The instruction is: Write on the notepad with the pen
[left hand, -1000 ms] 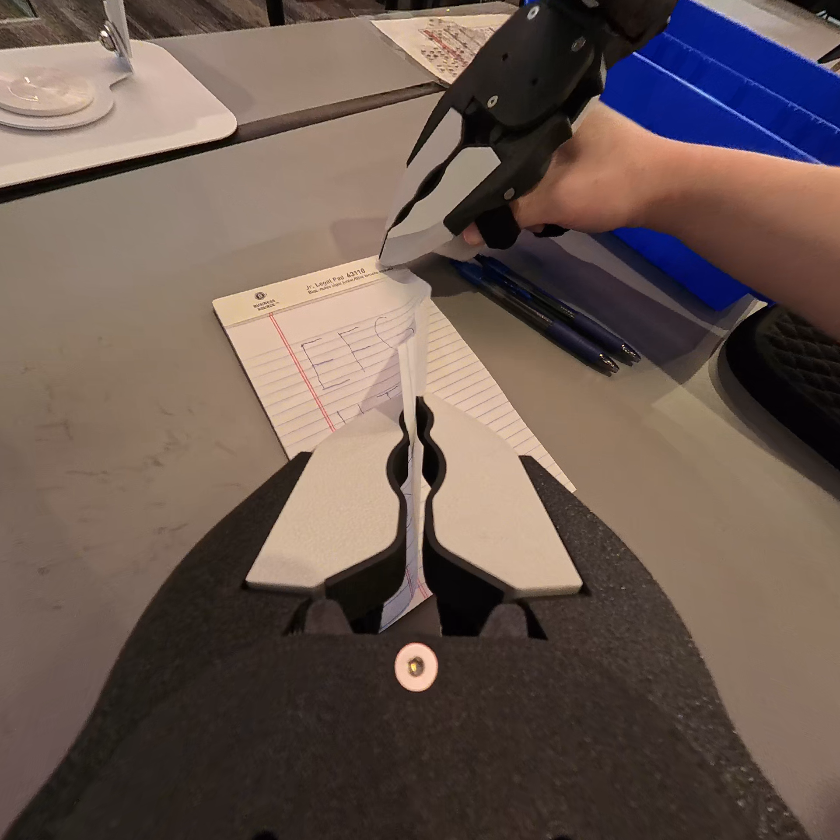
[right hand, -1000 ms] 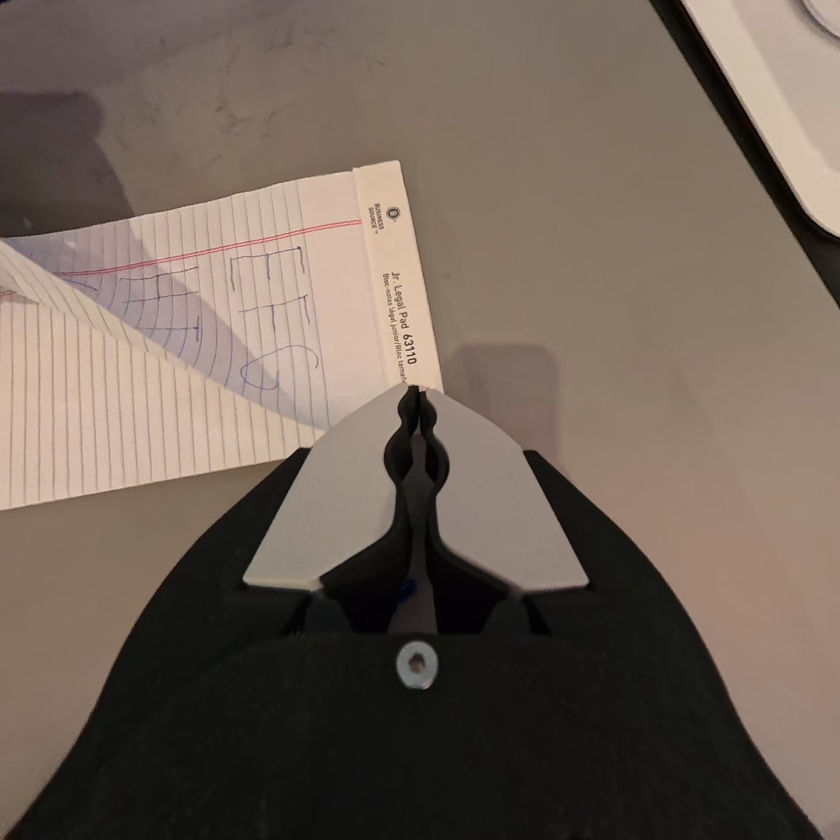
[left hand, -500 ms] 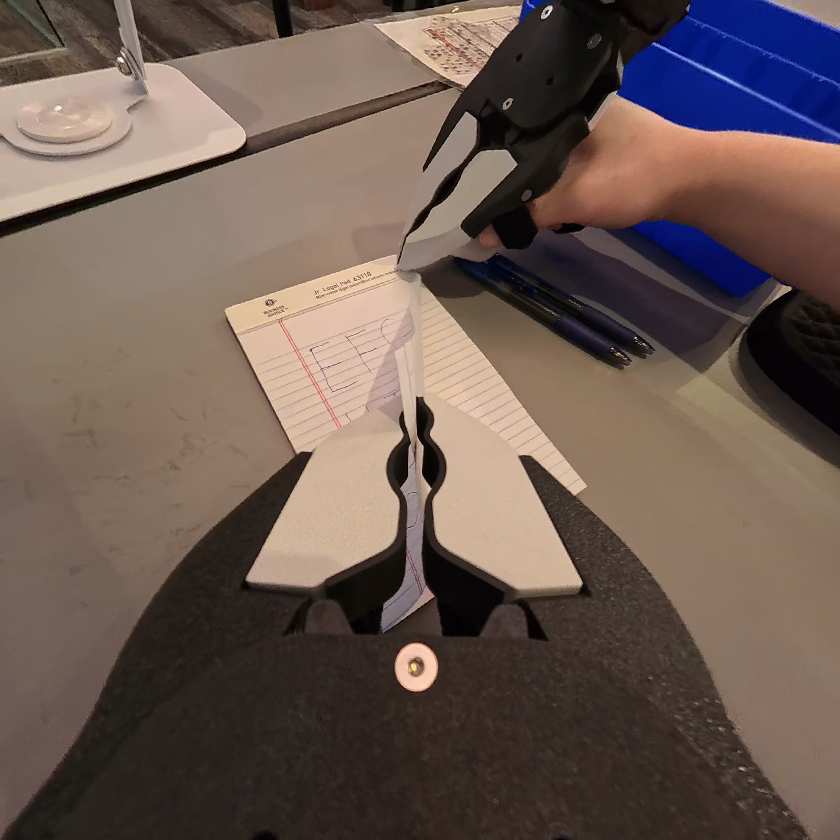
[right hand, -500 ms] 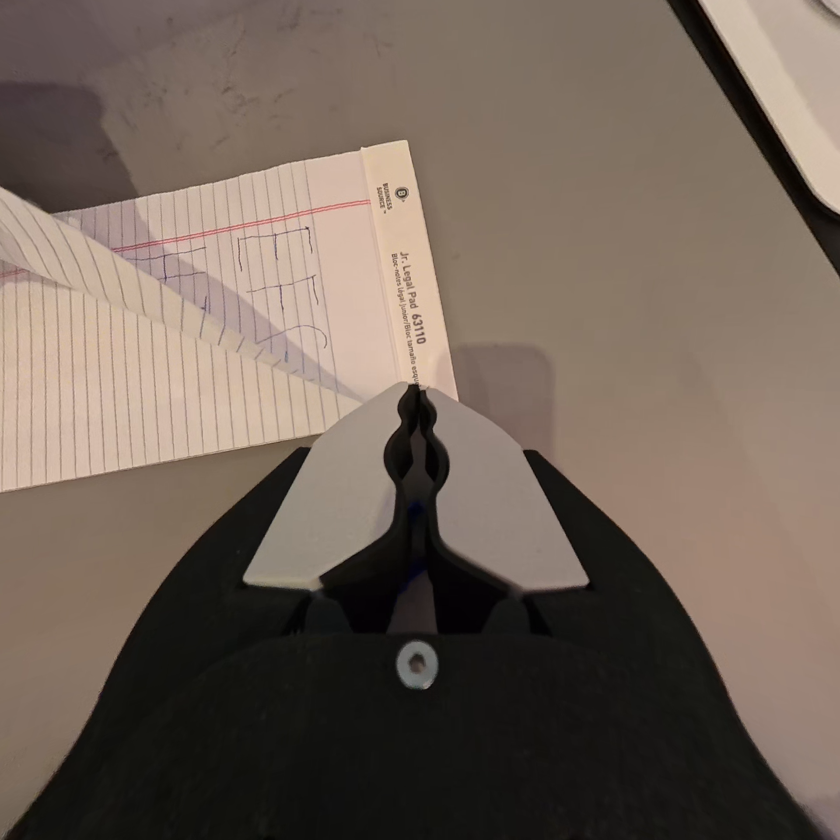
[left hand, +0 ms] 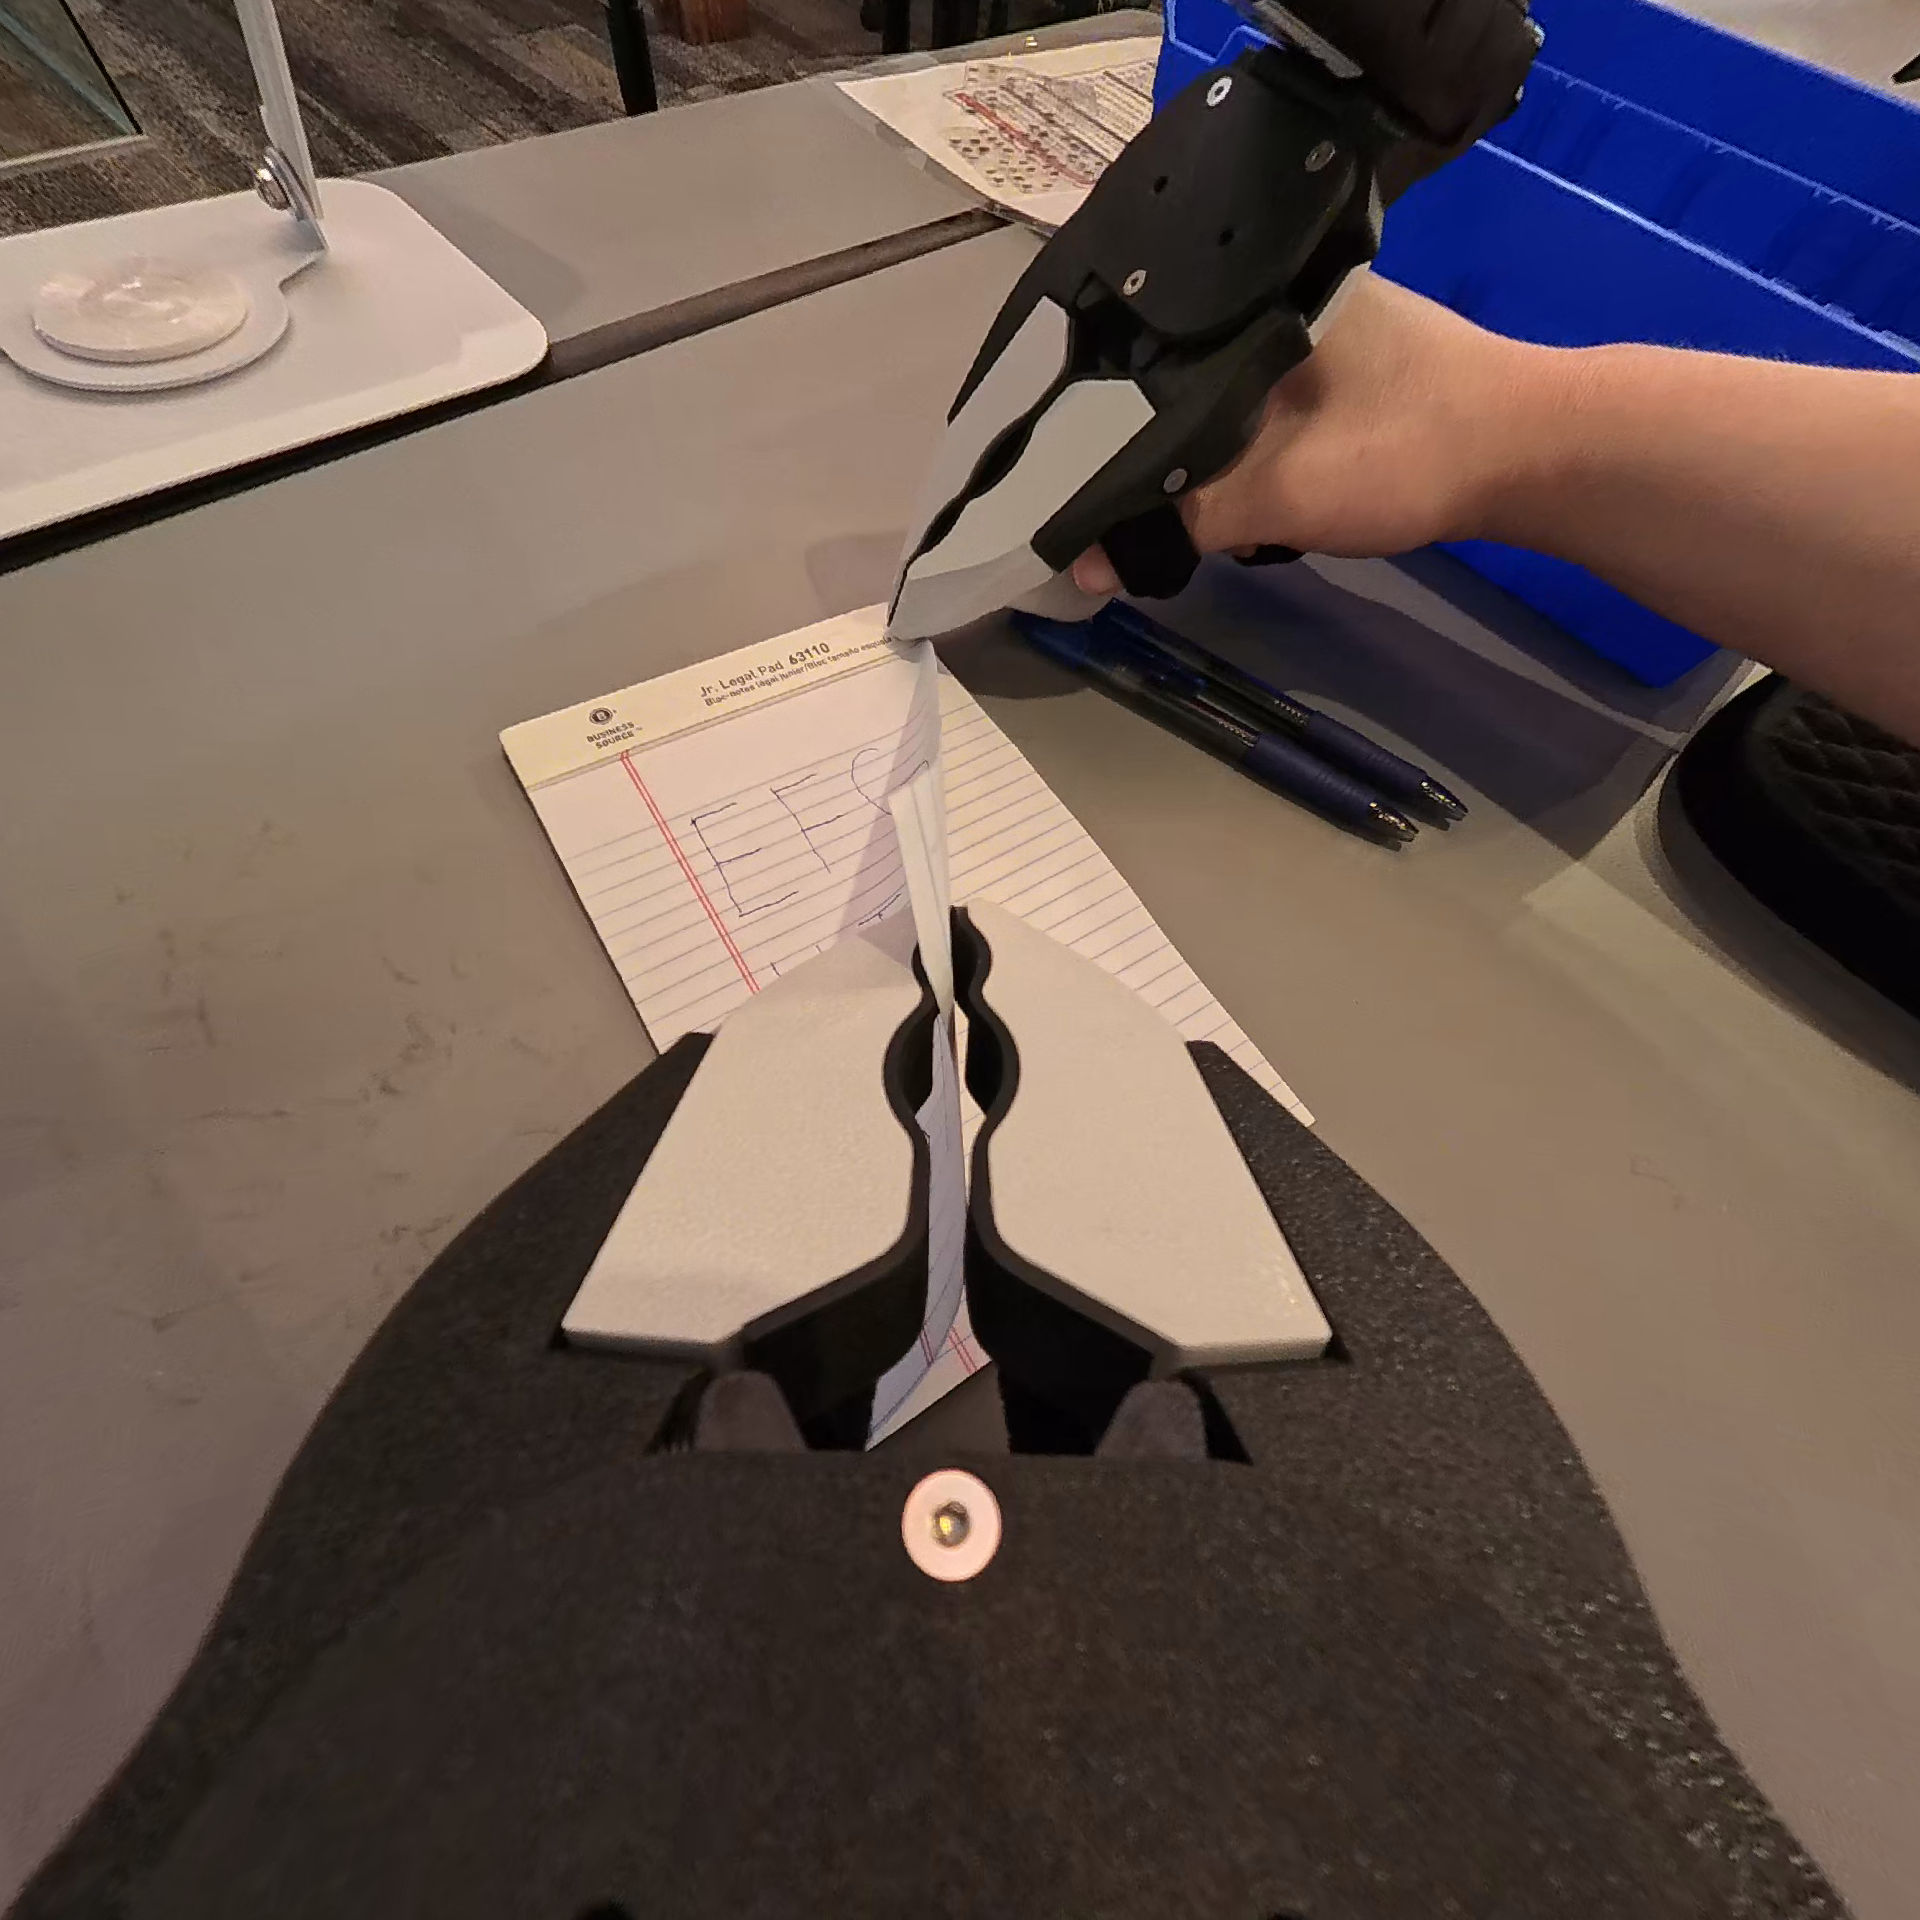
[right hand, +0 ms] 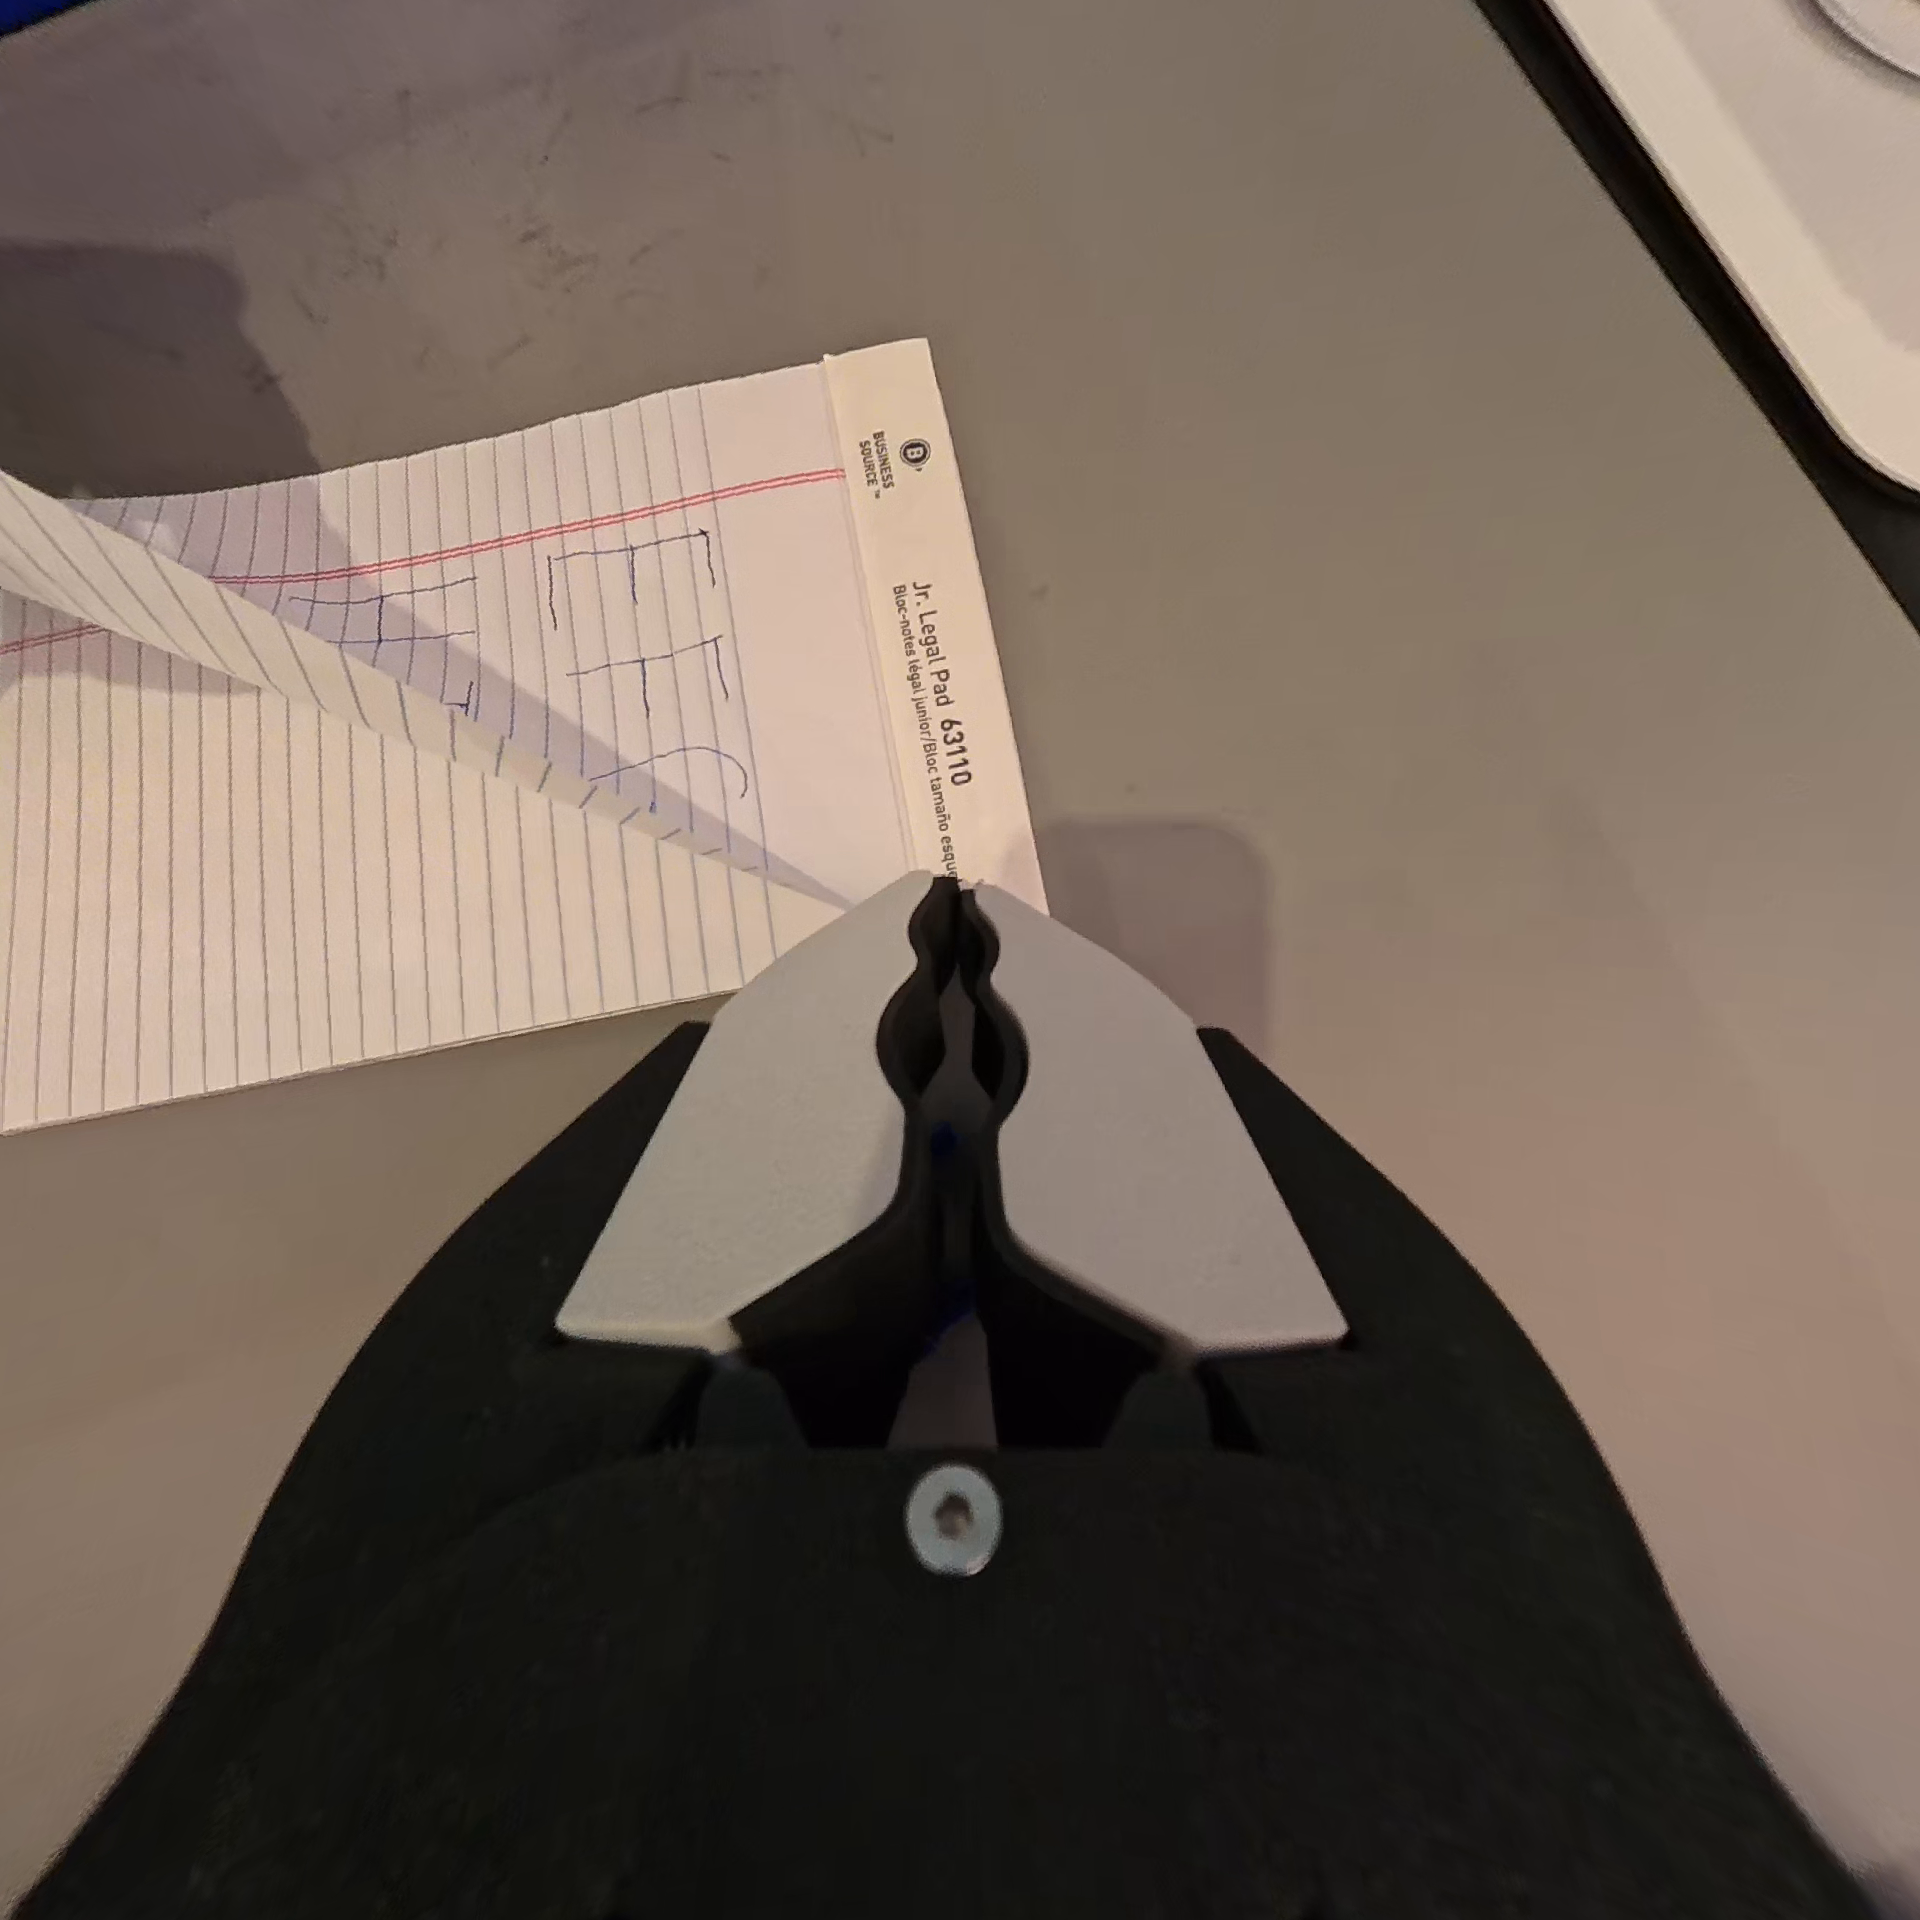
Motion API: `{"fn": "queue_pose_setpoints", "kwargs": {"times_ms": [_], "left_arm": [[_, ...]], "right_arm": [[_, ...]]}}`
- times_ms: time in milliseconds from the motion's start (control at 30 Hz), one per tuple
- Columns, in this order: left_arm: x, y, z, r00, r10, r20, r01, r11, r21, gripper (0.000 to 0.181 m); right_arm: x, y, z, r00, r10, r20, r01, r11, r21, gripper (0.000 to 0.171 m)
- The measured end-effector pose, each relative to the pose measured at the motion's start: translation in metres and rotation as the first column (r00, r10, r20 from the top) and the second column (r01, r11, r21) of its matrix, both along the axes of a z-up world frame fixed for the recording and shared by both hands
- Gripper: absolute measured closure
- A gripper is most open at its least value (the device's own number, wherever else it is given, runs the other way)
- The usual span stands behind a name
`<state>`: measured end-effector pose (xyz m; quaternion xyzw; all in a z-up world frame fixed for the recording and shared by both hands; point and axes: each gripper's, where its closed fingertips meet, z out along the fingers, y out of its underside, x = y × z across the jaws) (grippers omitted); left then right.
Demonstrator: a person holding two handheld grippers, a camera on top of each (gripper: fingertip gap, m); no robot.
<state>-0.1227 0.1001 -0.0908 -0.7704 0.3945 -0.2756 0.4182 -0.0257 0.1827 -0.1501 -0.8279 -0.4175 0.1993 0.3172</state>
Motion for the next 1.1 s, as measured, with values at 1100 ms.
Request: {"fn": "queue_pose_setpoints", "kwargs": {"times_ms": [1100], "left_arm": [[-0.006, 0.012, 0.003, 1.0, -0.018, 0.0, 0.018, 0.999, -0.031, 0.181]], "right_arm": [[0.0, -0.001, 0.0, 0.999, 0.046, -0.028, -0.048, 0.997, -0.066, 0.171]]}}
